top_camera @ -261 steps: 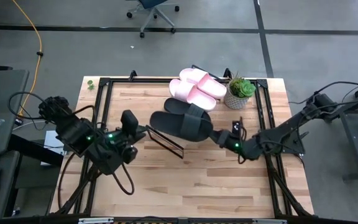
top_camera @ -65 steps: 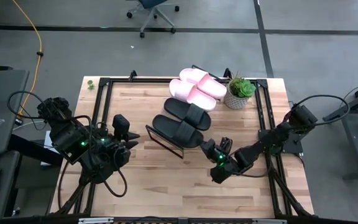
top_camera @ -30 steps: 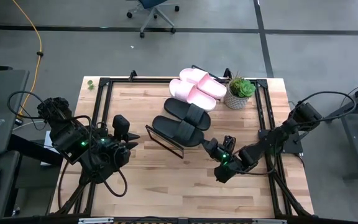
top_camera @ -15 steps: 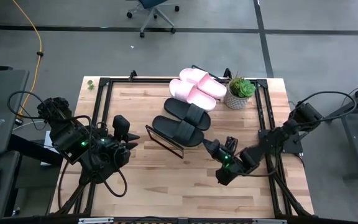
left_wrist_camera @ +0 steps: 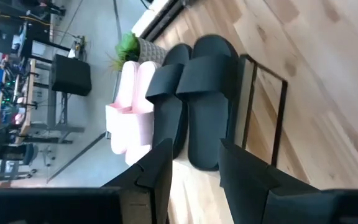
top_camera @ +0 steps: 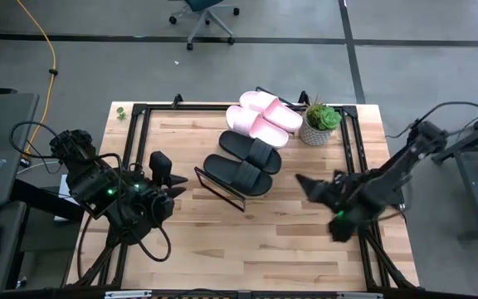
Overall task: Pick and place slides into the shelf
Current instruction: Return to Home Position
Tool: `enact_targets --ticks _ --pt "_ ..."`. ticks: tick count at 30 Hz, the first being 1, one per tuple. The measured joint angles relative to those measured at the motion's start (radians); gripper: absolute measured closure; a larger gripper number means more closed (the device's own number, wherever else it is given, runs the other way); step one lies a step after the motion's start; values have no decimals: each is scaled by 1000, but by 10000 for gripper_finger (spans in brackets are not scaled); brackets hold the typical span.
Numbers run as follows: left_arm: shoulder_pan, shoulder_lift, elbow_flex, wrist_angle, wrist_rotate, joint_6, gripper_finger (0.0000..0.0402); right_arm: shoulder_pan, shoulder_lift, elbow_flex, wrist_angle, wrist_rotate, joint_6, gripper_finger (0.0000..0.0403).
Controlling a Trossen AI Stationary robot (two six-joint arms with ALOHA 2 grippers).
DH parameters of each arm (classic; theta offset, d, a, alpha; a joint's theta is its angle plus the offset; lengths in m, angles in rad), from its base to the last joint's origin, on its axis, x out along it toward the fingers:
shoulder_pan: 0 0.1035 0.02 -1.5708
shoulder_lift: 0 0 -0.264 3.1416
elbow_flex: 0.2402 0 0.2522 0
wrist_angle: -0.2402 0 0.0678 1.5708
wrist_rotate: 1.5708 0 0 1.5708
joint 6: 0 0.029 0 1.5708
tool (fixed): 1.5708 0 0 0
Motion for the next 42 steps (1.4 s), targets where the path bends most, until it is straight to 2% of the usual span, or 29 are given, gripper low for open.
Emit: enact_targets --ticks 5,7,9,11,14,17,21,24,29,35,39,42 --pt "29 -65 0 167 0 119 285 49 -261 7 110 -13 -559 276" --pt "67 -112 0 304 50 229 285 38 -349 23 250 -95 -881 276" --pt "131 -160 0 464 152 356 285 3 -408 32 458 -243 -1232 276" --pt "219 -194 1 614 311 473 285 -46 -437 34 690 -418 -1521 276" --pt "381 -201 2 756 556 580 285 -131 -445 34 907 -652 -1787 276" --pt "533 -189 0 770 700 612 285 -232 -446 41 884 -774 -1832 277" --pt "689 -150 0 784 843 611 285 -400 -450 58 675 -940 -1702 277" --pt "765 -125 0 831 911 611 285 -525 -456 61 591 -1048 -1658 277" --pt "854 -115 0 873 918 604 286 -721 -485 63 580 -1205 -1688 277" --pt "866 -116 0 815 865 603 318 -935 -533 51 488 -1347 -1657 277" --pt "864 -118 -7 799 863 603 346 -1017 -552 -13 494 -1432 -1593 277" --pt "856 -142 -95 852 859 591 364 -1036 -562 -92 574 -1449 -1545 277"
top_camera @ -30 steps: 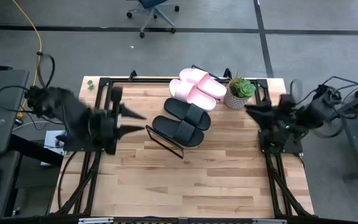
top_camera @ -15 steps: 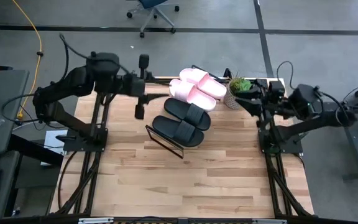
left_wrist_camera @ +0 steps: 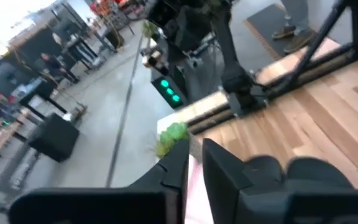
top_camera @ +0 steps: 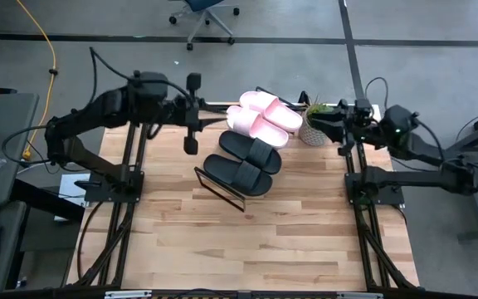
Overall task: Pick and place slides into the shelf
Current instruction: Return to Home Position
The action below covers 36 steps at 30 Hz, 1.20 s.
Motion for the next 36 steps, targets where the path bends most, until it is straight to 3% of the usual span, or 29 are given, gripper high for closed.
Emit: enact_targets --ticks 8,16,23,26,32,36 --pt "2 -221 -474 359 13 -139 397 5 -13 -184 212 -6 112 277" --pt "-27 -473 -892 594 -100 -278 400 22 -75 -448 569 18 266 320" --pt "-60 -588 -1087 657 -181 -341 401 42 -128 -549 572 6 258 396" --pt "-60 -617 -1170 682 -193 -378 401 42 -147 -580 572 7 317 394" --pt "-60 -653 -1381 1002 -174 -417 401 42 -176 -631 563 10 417 401" --pt "-60 -652 -1500 1132 -174 -448 401 42 -183 -643 550 8 437 402"
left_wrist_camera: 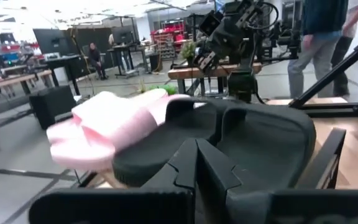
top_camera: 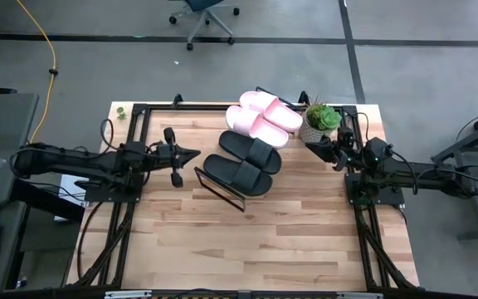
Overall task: Pick and place slides into the shelf
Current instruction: Return to Home Position
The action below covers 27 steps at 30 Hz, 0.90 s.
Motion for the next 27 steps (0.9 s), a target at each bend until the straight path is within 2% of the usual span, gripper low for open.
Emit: enact_targets --ticks 6,15,20,27 --pt "0 0 -112 134 0 -38 401 0 0 0 -13 -17 37 403" --pt "-83 -44 -190 137 -39 -44 402 0 0 0 -32 -26 66 403" --pt "-129 -133 -198 36 -122 -29 402 0 0 0 -33 -26 66 403" --pt "-129 -304 -198 -113 -123 35 402 0 0 1 -47 -26 66 403"
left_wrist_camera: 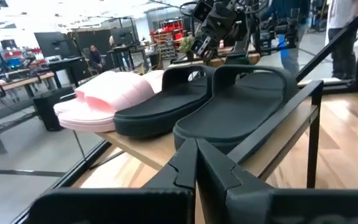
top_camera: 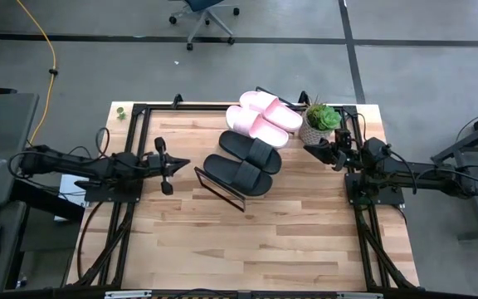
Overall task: Pick and place slides into the shelf
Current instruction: Return to Home Position
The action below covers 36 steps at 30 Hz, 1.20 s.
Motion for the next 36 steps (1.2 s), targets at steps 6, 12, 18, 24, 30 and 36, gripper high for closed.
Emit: enact_targets --ticks 6,12,18,24,30,36 --pt "0 -120 0 -162 44 -19 402 0 0 0 1 0 8 403" --pt "0 -192 -7 -203 37 -15 401 0 0 0 1 0 19 403" --pt "0 -241 -69 -118 -1 3 401 0 0 0 2 0 25 403" --pt "0 -268 -68 -129 0 34 401 0 0 0 1 0 26 403" --pt "0 -264 -66 -262 44 42 401 0 0 0 28 -21 26 403" --pt "0 -263 -65 -290 189 47 401 0 -27 1 92 -40 15 403"
